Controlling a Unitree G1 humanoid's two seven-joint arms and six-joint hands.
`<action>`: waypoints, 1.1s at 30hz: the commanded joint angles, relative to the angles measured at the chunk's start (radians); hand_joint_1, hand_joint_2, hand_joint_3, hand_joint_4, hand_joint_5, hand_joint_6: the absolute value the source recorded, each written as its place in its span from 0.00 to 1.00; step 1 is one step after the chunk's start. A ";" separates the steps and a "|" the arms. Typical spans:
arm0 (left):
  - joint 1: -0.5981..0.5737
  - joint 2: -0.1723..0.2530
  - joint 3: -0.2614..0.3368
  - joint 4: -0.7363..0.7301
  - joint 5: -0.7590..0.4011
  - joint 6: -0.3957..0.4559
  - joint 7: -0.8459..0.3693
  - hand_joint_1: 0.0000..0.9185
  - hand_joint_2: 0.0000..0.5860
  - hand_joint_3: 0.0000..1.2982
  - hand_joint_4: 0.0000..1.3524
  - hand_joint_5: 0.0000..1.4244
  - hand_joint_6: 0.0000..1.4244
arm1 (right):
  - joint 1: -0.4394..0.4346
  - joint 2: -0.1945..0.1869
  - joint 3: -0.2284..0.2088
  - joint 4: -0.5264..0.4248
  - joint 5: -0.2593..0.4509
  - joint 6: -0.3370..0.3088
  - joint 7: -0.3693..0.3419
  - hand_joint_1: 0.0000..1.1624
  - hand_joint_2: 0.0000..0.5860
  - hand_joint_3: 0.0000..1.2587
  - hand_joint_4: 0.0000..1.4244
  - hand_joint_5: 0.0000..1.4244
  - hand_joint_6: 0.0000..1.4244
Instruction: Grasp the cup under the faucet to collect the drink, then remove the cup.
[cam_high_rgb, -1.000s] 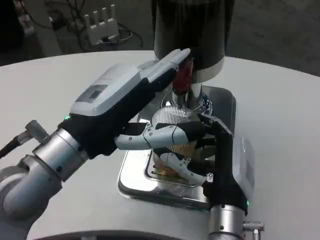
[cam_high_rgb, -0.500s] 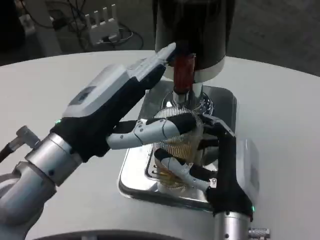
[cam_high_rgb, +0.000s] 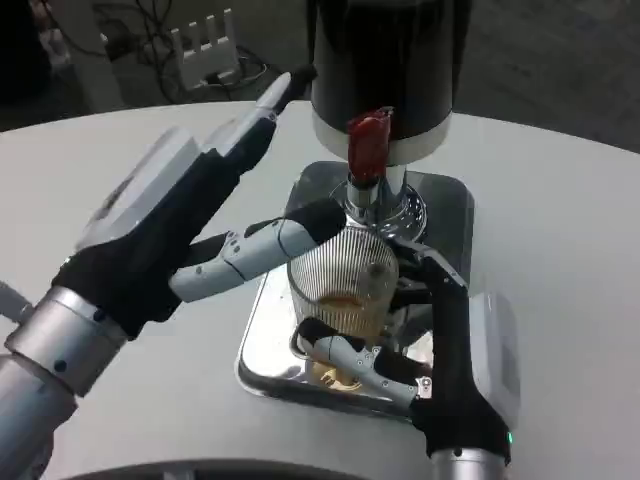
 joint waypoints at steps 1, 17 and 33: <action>0.056 0.021 0.057 -0.037 -0.013 -0.011 0.003 0.00 0.17 0.00 0.00 0.00 0.00 | 0.067 0.050 0.020 -0.079 -0.006 -0.004 0.014 0.75 0.23 0.60 0.55 0.66 0.64; 0.293 0.052 0.186 0.077 0.014 -0.288 0.043 0.00 0.19 0.00 0.00 0.00 0.00 | 0.245 0.016 0.027 -0.339 -0.001 0.054 0.189 0.77 0.21 0.59 0.56 0.68 0.68; 0.364 0.099 0.208 0.240 0.179 -0.579 0.159 0.00 0.19 0.00 0.00 0.00 0.00 | 0.315 0.010 0.041 -0.427 -0.005 0.037 0.207 0.78 0.20 0.59 0.57 0.69 0.72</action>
